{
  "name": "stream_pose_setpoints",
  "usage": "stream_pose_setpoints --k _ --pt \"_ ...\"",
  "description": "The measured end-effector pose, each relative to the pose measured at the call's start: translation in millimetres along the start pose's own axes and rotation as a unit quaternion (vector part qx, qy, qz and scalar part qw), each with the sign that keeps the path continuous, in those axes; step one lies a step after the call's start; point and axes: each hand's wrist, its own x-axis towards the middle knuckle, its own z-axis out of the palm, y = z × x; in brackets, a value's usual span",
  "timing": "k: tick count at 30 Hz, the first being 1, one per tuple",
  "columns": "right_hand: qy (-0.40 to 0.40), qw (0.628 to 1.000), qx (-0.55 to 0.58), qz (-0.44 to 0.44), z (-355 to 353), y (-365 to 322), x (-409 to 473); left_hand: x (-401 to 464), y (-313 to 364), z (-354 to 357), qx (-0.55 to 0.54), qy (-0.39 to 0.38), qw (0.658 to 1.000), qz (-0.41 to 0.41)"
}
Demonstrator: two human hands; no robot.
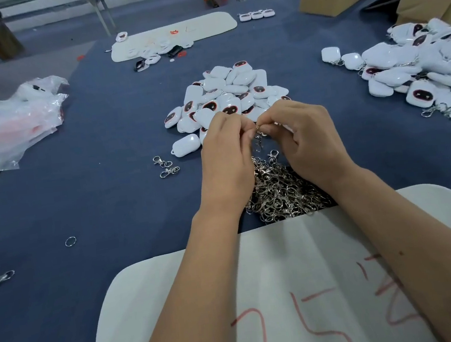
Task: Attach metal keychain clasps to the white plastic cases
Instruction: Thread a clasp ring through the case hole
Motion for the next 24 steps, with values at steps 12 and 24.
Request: stream_pose_setpoints --k 12,24 --pt "-0.022 0.969 0.188 0.161 -0.1 1.9 -3.0 0.3 5.4 3.9 -0.002 0.019 1.000 0.002" --pt "-0.035 0.926 0.308 0.216 -2.3 5.5 -0.9 -1.2 11.7 7.5 -0.037 0.042 0.998 0.016"
